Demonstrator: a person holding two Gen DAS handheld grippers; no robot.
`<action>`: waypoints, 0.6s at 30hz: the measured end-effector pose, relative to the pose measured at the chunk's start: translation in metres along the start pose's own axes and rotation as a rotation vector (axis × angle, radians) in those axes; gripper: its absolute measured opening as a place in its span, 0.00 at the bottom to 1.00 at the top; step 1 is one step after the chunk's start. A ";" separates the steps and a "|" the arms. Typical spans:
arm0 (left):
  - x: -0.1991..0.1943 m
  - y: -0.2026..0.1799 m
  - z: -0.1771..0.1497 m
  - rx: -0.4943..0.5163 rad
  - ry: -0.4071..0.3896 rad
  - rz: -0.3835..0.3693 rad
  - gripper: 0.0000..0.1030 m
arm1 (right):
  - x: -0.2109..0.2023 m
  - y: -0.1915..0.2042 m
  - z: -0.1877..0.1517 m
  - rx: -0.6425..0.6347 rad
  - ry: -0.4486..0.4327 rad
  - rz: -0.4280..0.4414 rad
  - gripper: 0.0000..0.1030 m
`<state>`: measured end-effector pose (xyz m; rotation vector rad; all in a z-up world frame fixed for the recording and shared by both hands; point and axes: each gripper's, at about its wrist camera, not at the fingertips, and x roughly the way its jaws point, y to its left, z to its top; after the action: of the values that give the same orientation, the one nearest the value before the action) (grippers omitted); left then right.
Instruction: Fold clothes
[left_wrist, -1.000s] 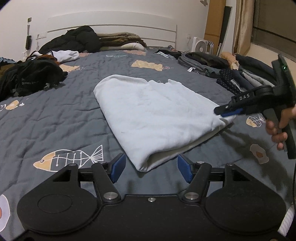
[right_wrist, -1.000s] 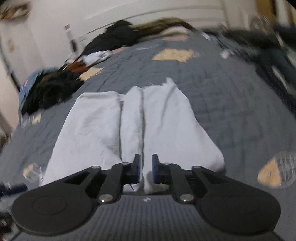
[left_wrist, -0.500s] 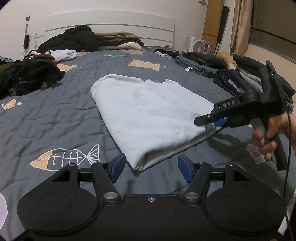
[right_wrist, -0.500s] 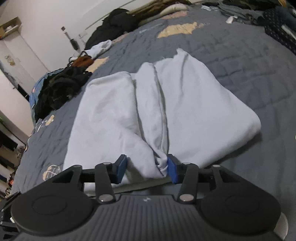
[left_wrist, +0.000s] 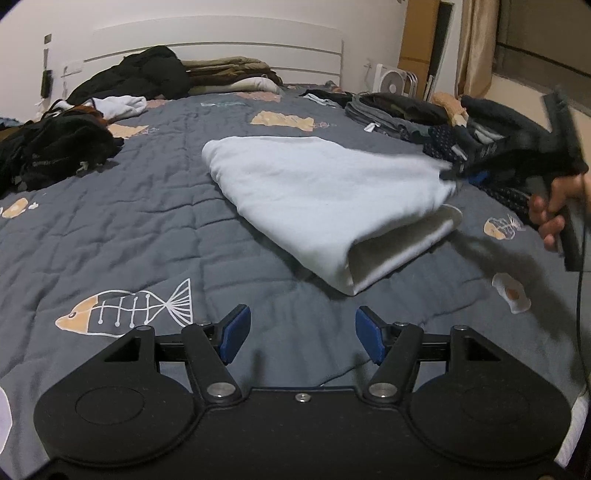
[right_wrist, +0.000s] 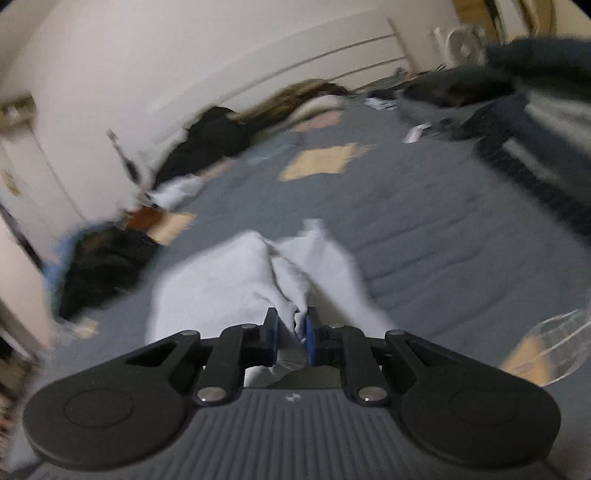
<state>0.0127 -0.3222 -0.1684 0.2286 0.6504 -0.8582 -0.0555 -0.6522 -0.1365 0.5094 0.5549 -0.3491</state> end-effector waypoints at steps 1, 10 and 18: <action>0.000 -0.003 0.001 0.026 -0.004 0.010 0.61 | 0.006 -0.005 -0.002 -0.023 0.024 -0.040 0.14; 0.020 -0.058 0.030 0.375 -0.091 0.144 0.61 | -0.013 0.008 0.004 -0.118 -0.073 -0.051 0.14; 0.080 -0.097 0.023 0.604 -0.002 0.275 0.49 | 0.030 -0.025 -0.012 -0.043 0.066 -0.139 0.14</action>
<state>-0.0133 -0.4450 -0.1936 0.8418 0.3303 -0.7684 -0.0473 -0.6719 -0.1715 0.4433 0.6622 -0.4526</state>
